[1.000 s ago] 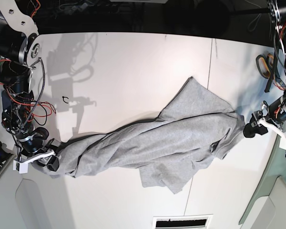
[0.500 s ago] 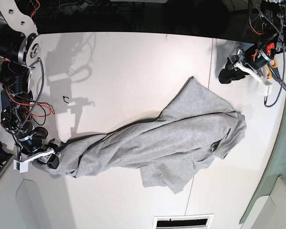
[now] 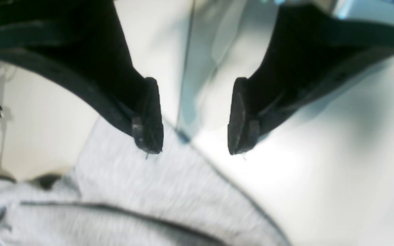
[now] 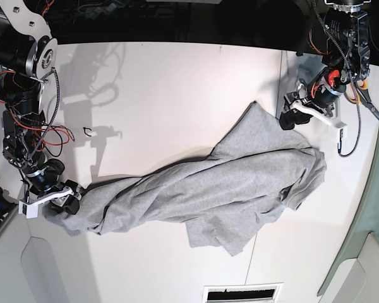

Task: Layout the t-shirt on the table in an organized manner, then fold the t-shirt properly
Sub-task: 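Release the left gripper and raise it off the shirt, then grasp the shirt end with the left gripper and pull it taut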

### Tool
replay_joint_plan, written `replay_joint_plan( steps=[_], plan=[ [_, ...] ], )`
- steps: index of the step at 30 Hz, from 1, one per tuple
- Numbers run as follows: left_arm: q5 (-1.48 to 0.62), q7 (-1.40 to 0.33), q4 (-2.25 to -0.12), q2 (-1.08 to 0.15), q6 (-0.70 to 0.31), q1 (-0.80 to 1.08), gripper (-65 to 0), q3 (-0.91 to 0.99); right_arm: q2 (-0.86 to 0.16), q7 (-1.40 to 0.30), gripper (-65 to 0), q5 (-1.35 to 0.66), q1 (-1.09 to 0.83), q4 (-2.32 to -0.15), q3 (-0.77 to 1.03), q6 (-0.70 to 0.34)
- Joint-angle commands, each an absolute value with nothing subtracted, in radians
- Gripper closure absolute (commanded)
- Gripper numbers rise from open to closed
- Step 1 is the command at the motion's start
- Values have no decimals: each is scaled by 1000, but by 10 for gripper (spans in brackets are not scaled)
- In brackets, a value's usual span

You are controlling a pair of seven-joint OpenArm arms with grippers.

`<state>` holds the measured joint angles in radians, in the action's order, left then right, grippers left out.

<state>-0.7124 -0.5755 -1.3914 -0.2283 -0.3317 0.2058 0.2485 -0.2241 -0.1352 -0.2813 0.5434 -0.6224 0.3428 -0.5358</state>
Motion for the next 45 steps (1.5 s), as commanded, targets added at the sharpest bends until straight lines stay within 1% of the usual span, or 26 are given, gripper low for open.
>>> replay_joint_plan(
  steps=[1,4,12,16,17,18,19,20,22,23,25,27,29,32,37,41,45],
  plan=[
    [-682,-610,-1391,-218,-306,198,-351,233,-235,-113,-293,-300,573,-639,344,-547],
    [-617,-606,-1391,-190,-264,177,-351,189,-235,-113,-293,-299,573,-639,344,-547],
    [-601,-602,-1391,-126,-257,154,-350,149,-235,-113,-293,-300,573,-639,344,-547],
    [-600,-602,-1391,-114,-257,130,-350,132,-235,-113,-293,-300,573,-639,344,-547],
    [-598,-603,-1391,-114,-257,125,-341,120,-235,-113,-293,-300,573,-639,344,-547],
    [-587,-604,-1391,-114,-257,118,-310,107,-235,-113,-293,-300,573,-639,344,-547],
    [-576,-603,-1391,-114,-257,113,-257,93,-235,-113,-293,-300,573,-639,344,-547],
    [-564,-602,-1391,-114,-257,107,-184,80,-235,-113,-293,-300,573,-639,344,-547],
    [-537,-602,-1391,-114,-258,96,-5,59,-236,-113,-293,-300,573,-639,344,-547],
    [-527,-603,-1391,-114,-259,90,0,57,-239,-113,-293,-300,573,-639,344,-547],
    [-533,-603,-1403,-124,-299,83,0,67,-247,-110,-293,-305,573,-639,345,-546],
    [-570,-613,-1456,-145,-356,87,0,90,-262,-111,-293,-323,573,-639,345,-546],
    [-607,-639,-1527,-179,-387,96,0,111,-281,-112,-293,-322,573,-639,345,-546],
    [-655,-660,-1618,-245,-386,110,0,132,-300,-113,-293,-319,569,-639,345,-531],
    [-735,-719,-1689,-340,-386,120,0,139,-301,-110,-293,-269,549,-630,344,-466],
    [-748,-744,-1739,-388,-386,120,0,139,-298,-64,-293,-234,540,-580,339,-464],
    [-744,-753,-1830,-437,-390,126,0,139,-296,-49,-293,-202,539,-514,289,-475]
  ],
)
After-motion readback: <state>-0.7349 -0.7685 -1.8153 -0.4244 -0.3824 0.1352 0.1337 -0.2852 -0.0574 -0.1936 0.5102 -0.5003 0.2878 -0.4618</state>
